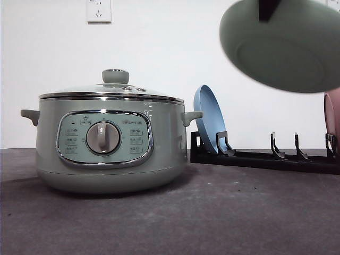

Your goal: Transfer potato from steamer to green plate

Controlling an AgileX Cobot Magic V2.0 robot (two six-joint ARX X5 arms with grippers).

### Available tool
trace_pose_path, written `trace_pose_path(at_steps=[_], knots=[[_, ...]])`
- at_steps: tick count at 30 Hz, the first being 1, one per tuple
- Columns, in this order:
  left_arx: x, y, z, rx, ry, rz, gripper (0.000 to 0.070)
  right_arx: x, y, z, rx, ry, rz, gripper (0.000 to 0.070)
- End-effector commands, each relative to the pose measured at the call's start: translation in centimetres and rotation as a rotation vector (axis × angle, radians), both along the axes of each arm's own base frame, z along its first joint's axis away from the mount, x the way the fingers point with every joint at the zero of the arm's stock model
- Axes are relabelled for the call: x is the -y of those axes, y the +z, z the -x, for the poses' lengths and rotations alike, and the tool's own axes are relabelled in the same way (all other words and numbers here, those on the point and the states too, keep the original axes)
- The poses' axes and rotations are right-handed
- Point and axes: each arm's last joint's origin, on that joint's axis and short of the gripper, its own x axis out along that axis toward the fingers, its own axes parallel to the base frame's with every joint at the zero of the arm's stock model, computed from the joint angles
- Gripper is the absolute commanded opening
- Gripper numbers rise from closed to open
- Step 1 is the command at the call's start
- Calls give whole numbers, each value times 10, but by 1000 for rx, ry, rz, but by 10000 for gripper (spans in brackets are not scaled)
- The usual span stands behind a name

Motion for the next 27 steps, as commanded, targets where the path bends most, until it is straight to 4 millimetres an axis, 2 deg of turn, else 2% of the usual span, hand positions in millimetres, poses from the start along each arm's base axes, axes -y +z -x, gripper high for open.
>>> trace_pose_path(at_steps=[1,5,9,16,27], knots=[[0,7,0,39,-16,-6,595,-8,-13,3,-12,-11,20,5],[0,7,0,39,-15,-6,595,-20,-50,16,-45,19,69,5],[0,7,0,39,-15,-6,595,-28,-78,27,-31,45,111,5],[0,7,0,39,-16,-6,595,-44,-111,38,-67,104,167,5],[0,7,0,39,-15,-6,595,-74,-160,31,-108,127,293,5]])
